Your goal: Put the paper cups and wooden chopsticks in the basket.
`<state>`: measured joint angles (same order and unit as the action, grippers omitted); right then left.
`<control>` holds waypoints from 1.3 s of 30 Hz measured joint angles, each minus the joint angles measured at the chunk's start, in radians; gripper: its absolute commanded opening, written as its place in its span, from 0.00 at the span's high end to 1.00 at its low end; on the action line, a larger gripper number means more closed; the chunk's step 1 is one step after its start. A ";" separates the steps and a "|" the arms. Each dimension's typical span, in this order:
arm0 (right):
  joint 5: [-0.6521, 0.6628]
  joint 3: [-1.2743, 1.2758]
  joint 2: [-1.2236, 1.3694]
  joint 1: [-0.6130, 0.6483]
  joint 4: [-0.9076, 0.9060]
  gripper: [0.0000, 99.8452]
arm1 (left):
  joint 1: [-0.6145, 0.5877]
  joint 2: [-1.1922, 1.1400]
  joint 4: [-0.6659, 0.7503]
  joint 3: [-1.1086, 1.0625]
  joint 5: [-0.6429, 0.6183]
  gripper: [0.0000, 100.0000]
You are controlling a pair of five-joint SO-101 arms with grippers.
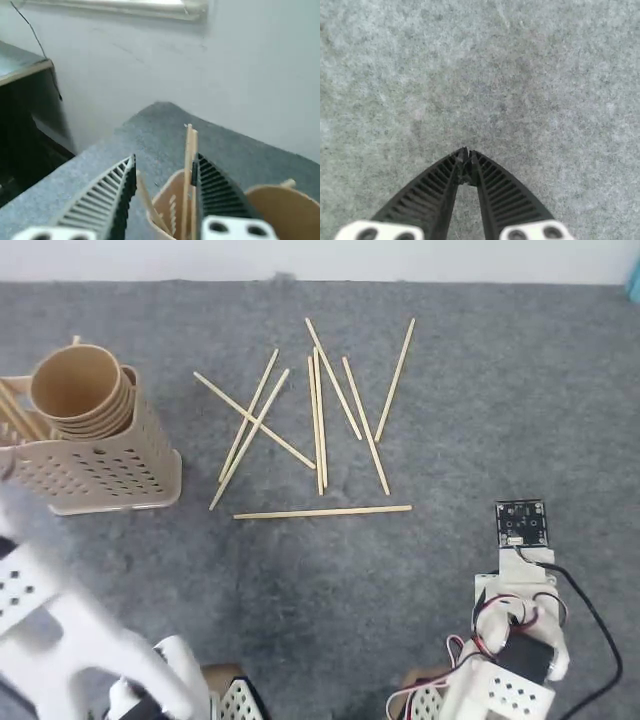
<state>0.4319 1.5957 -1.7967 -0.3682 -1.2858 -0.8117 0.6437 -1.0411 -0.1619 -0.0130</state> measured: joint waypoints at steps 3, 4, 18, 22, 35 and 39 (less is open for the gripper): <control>0.000 0.000 0.000 0.000 0.000 0.99 | 0.091 0.000 -0.238 0.158 0.000 0.82; 0.000 0.000 0.000 0.000 0.000 0.99 | 0.124 0.000 -0.310 0.213 0.000 0.82; 0.000 0.000 0.000 0.000 0.000 0.99 | 0.683 -0.267 -0.680 0.359 0.048 0.82; 0.000 0.000 0.000 0.000 0.000 0.99 | 0.730 -0.440 -0.680 0.351 0.048 0.82; 0.000 0.000 0.000 0.000 0.000 0.99 | 0.796 -0.911 -0.327 0.256 0.041 0.82; 0.000 0.000 0.000 0.000 0.000 0.99 | 0.799 -1.062 -0.235 0.256 -0.011 0.82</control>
<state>0.4319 1.5957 -1.7967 -0.3682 -1.2858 -0.0123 -0.4181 -1.2758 0.0944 -0.0238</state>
